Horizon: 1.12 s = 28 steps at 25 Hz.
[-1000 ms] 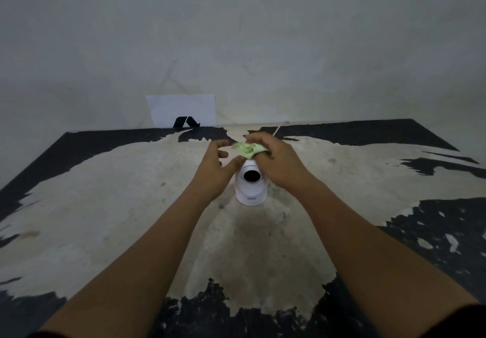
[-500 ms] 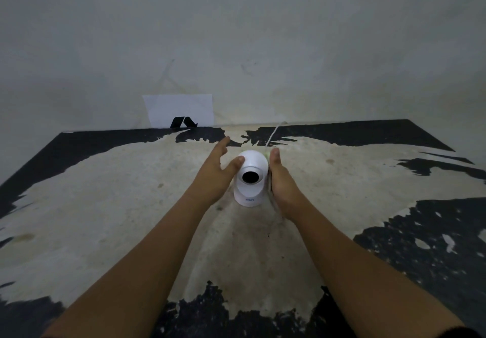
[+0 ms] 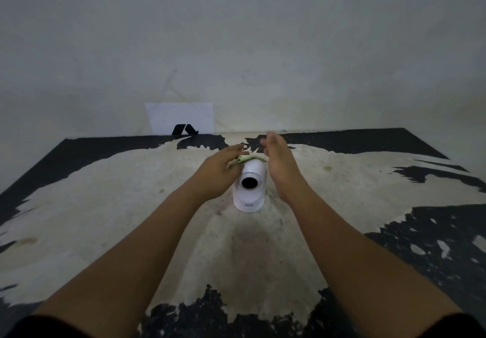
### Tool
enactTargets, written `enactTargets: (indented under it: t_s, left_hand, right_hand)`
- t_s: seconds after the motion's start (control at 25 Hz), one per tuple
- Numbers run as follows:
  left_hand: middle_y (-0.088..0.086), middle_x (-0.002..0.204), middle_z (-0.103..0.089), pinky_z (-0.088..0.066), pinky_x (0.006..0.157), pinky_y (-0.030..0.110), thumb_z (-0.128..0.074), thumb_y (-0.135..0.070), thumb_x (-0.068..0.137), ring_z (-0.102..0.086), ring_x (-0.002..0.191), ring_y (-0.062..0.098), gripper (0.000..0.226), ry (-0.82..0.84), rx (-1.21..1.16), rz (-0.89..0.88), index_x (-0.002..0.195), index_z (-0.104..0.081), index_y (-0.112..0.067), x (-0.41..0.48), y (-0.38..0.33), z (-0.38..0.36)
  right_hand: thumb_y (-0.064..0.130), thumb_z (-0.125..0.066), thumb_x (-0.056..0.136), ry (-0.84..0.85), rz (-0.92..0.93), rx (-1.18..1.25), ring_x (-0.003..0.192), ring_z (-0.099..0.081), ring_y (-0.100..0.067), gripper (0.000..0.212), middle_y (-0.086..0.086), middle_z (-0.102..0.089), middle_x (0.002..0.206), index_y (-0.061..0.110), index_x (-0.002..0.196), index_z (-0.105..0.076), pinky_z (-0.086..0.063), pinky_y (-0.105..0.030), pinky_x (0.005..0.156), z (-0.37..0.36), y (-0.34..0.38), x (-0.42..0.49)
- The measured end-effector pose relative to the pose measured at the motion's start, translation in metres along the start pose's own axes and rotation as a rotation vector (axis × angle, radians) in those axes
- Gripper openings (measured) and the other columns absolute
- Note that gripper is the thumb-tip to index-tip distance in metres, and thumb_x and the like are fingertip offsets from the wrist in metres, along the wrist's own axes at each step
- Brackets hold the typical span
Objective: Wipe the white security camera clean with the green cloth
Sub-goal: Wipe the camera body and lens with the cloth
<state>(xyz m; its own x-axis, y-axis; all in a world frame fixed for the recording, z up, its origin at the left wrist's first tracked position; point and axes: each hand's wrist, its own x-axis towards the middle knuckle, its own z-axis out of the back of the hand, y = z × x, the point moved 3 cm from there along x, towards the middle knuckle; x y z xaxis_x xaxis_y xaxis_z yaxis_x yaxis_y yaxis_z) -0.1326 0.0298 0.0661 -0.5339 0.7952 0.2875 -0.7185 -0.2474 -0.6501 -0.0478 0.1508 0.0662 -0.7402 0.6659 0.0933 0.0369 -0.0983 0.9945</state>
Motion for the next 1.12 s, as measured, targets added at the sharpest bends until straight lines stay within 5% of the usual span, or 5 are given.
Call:
enactTargets:
  t_s: [0.2,0.52,0.72,0.92,1.12]
  left_hand:
    - [0.009,0.101,-0.068,-0.044,0.087,0.042,-0.041,-0.044,0.091,-0.058,0.09,0.019,0.044,0.054,-0.329,0.247,0.095,-0.068,-0.01,0.01,-0.008,-0.001]
    - [0.014,0.11,-0.069,-0.045,0.102,0.044,-0.022,-0.073,0.083,-0.063,0.106,0.027,0.073,0.037,-0.717,0.516,0.104,-0.065,-0.019,-0.001,0.0,-0.028]
    - [0.011,0.104,-0.062,-0.04,0.092,0.034,-0.025,-0.051,0.095,-0.056,0.09,0.015,0.059,-0.014,-0.589,0.5,0.117,-0.059,-0.008,-0.036,0.013,-0.037]
    - [0.017,0.084,-0.07,-0.052,0.078,0.048,-0.046,-0.021,0.093,-0.062,0.075,0.031,0.026,-0.138,-0.286,0.36,0.089,-0.068,-0.007,-0.065,0.017,-0.031]
    - [0.018,0.096,-0.07,-0.057,0.078,0.047,-0.047,-0.015,0.095,-0.067,0.084,0.032,0.022,-0.25,-0.828,0.531,0.103,-0.067,-0.008,-0.095,0.002,-0.023]
  right_hand:
    - [0.051,-0.055,0.087,0.004,-0.13,-0.076,0.121,-0.049,-0.023,0.064,-0.005,-0.042,0.142,0.027,0.141,-0.031,-0.044,-0.047,0.102,0.006,-0.04,-0.017]
    - [0.061,-0.053,0.081,-0.021,-0.157,-0.075,0.118,-0.053,-0.025,0.062,-0.007,-0.046,0.137,0.034,0.135,-0.038,-0.047,-0.048,0.1,0.005,-0.044,-0.017]
    - [0.055,-0.055,0.085,-0.043,-0.163,-0.036,0.105,-0.06,-0.022,0.051,-0.007,-0.061,0.12,0.02,0.121,-0.052,-0.05,-0.046,0.096,0.005,-0.042,-0.017]
    - [0.057,-0.053,0.085,-0.02,-0.19,-0.085,0.105,-0.059,-0.022,0.049,-0.006,-0.062,0.12,0.018,0.115,-0.056,-0.048,-0.046,0.097,0.006,-0.04,-0.019]
    - [0.057,-0.049,0.086,-0.082,0.062,-0.236,0.11,-0.055,-0.015,0.047,-0.002,-0.056,0.125,0.024,0.121,-0.053,-0.046,-0.036,0.095,0.012,-0.013,-0.049]
